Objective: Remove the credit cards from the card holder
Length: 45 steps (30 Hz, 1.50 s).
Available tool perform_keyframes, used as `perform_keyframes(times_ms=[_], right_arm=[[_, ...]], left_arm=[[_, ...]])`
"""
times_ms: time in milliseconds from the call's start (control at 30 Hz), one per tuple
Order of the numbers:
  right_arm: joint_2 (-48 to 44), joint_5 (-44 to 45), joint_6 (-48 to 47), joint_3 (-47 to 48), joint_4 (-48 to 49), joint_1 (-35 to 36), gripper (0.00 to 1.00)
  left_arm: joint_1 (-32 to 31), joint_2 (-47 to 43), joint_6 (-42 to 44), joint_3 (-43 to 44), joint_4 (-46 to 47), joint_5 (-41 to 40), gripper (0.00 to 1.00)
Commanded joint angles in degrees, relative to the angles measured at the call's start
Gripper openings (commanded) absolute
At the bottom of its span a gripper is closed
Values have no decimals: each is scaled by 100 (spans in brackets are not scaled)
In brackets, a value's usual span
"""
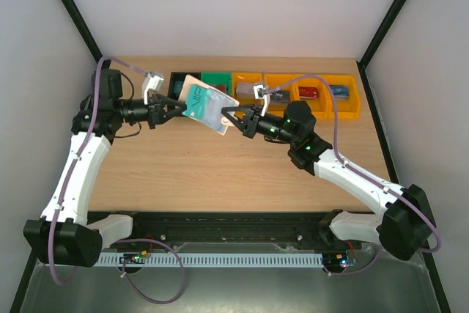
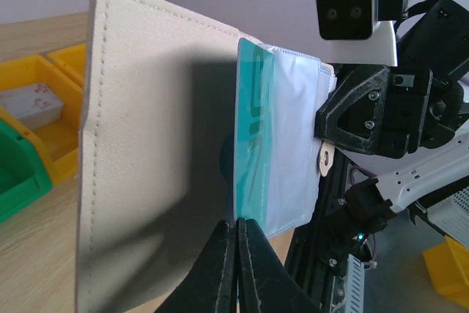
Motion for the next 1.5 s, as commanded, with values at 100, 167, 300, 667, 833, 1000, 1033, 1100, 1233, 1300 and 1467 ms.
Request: perform_keyframes(times_ms=[100,167,300,667,833,1000,1033,1100,1233,1300,1467], right_arm=[[-225,-115,-313,107,-222,-71,2],[-263,19,-298,91,-381,-163,2],[-383,166,-210,5,-698,-513,1],[-481,64,-244,-4,-1177,-1328,2],[-43,-37,-1259,447,-2714,-1335,2],[572,-1136,-1218,37,-2846,-1327,2],[705,-1284,-1204,-53,-2818,-1313,2],[954,-1348,-1295,-145,-2866,-1301,2],[1484,-1667,-1527,-125,-3098,-1292,2],[1771,-1728,-1617,-129,-3227,-1292,2],[2408,-1592,-1728,-275,-3284,-1283,2]], left_arm=[[193,-63,342,186,-70,-187,2],[378,-63,451,239,-166,-281,2],[1011,-1,546,299,-215,-280,2],[1190,376,687,157,75,-1440,2],[1013,547,1591,520,-426,-1976,2],[523,732,2266,637,-974,-2248,2],[426,765,2337,641,-1052,-2207,2],[256,809,2423,640,-1175,-2096,2],[4,850,2432,648,-1255,-1942,2],[-127,860,2424,630,-1275,-1975,2],[-335,898,2462,580,-1385,-1810,2]])
